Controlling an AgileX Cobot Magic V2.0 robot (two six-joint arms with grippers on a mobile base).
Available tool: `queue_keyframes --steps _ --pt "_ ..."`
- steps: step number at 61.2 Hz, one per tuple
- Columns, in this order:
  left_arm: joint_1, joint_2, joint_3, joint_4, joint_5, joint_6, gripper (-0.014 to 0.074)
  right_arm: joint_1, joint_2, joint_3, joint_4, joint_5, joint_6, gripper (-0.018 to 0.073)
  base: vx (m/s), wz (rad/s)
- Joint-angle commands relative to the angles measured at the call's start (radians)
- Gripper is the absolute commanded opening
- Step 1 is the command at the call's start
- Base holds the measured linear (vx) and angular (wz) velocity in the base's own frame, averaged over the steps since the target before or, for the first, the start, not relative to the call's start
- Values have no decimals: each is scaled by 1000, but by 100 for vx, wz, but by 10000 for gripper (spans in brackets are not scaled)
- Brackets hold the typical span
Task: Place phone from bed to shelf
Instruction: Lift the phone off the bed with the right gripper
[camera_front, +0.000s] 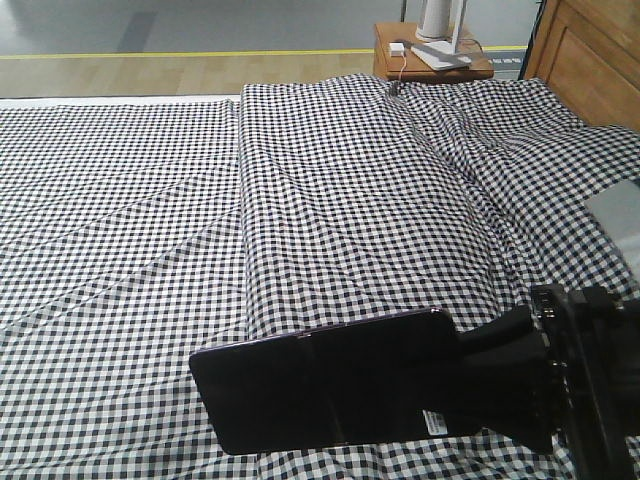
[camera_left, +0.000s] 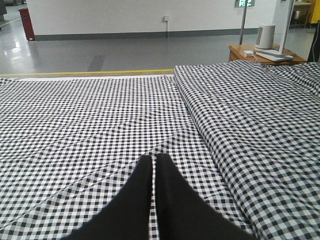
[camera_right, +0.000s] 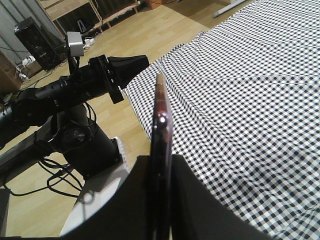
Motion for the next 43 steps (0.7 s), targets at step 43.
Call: queue_keyframes --steps 43 --pt "1 -6 2 -6 -73 -4 1 -5 -31 -24 101 68 -2 -4 0 0"
